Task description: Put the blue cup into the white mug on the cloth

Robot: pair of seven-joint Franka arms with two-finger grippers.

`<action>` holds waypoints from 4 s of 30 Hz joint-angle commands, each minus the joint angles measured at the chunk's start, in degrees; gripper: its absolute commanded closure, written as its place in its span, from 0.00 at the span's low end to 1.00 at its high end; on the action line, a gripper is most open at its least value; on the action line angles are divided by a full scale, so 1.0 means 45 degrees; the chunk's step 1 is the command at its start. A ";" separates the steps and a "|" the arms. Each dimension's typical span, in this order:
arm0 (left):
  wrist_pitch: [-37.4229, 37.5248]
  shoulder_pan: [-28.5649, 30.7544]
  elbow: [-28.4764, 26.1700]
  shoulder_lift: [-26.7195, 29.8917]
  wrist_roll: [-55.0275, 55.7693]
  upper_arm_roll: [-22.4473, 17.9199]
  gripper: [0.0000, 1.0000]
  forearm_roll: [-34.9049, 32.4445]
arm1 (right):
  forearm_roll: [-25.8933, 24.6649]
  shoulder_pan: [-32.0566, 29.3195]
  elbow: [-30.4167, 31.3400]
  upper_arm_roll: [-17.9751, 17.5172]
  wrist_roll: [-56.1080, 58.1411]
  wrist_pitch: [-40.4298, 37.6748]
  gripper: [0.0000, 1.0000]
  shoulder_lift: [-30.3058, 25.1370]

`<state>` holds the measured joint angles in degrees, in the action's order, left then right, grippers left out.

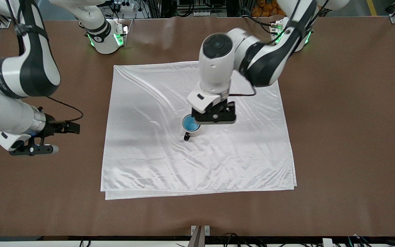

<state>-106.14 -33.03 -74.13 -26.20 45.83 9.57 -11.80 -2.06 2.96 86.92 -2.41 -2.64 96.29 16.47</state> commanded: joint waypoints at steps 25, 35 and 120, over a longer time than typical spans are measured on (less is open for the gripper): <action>0.3118 0.8687 -0.1007 0.3869 -0.6884 0.0334 0.00 0.2720 | -0.0088 -0.0521 0.0665 -0.0128 0.1349 -0.2259 0.00 -0.3816; 0.2806 0.8826 -0.1474 0.3829 -0.7334 -0.0212 0.00 0.2662 | -0.0069 -0.0521 0.0548 -0.0147 0.1329 -0.1595 0.00 -0.3816; 0.1906 0.7262 -0.2843 0.4884 -0.9131 -0.1717 0.00 0.2583 | 0.1064 -0.0795 0.0528 0.0009 0.1212 -0.1731 0.00 -0.3797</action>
<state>-99.02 -0.08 -87.67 -4.70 5.36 1.90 -1.13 2.10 0.38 88.33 -1.88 2.57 88.65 0.63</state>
